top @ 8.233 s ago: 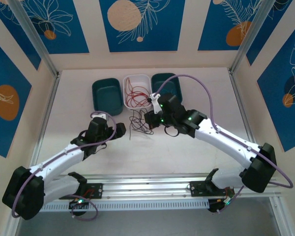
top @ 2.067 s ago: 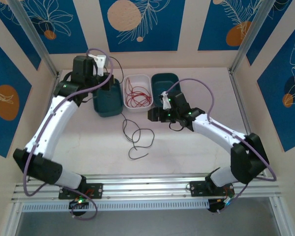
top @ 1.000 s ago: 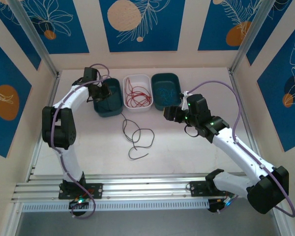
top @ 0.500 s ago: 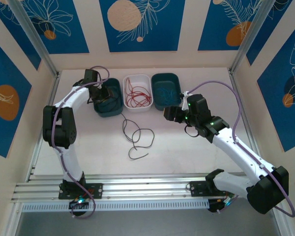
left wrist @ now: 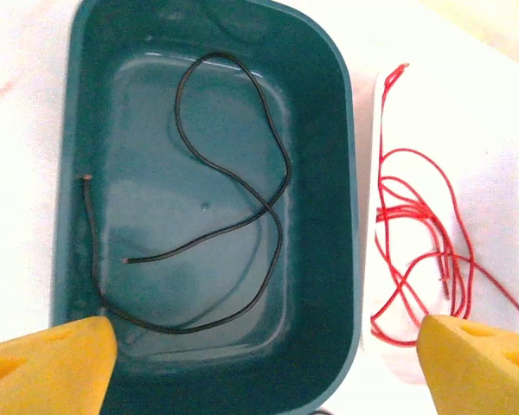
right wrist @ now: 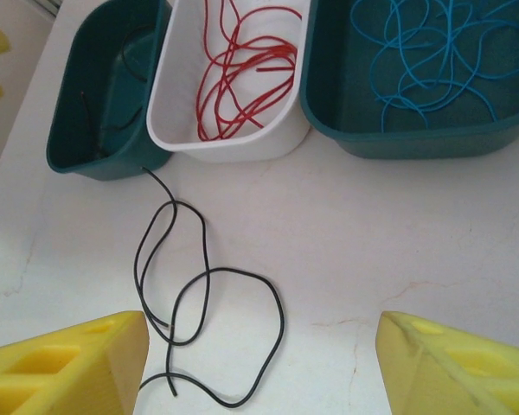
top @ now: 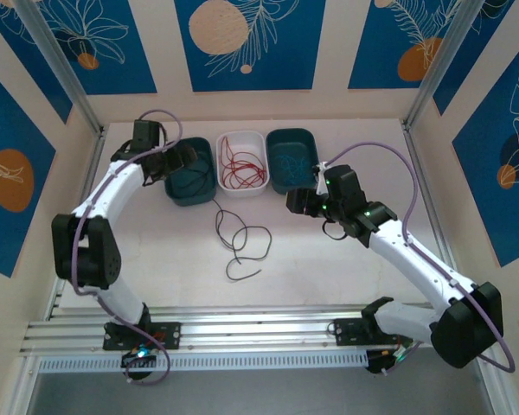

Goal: Untangle the cables

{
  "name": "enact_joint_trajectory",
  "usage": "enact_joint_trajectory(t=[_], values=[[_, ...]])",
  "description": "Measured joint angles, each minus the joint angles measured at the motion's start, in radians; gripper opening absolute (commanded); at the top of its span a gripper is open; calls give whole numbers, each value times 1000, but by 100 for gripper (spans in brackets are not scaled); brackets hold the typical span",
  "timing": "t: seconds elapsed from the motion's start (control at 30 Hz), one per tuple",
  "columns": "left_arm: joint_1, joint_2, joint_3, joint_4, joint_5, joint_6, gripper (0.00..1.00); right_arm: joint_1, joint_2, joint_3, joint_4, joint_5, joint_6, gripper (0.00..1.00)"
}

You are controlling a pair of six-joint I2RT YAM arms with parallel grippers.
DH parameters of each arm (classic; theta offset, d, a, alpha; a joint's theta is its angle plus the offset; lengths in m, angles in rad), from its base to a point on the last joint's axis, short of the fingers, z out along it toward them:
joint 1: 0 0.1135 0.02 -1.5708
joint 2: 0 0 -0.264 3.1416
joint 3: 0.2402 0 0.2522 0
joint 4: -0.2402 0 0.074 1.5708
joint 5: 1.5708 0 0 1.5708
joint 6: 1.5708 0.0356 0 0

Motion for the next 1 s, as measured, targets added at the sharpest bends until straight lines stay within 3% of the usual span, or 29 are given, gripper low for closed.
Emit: enact_joint_trajectory(t=[0.23, 0.7, 1.0], values=[[-1, -185, -209, 41, -32, 6, 100, 80, 112, 48, -61, 17, 0, 67], [-10, -784, -729, 169, -144, -126, 100, 263, 522, 286, -148, 28, 0, 55], [-10, -903, -823, 161, -206, -153, 100, 304, 751, 452, -205, 40, 0, 47]])
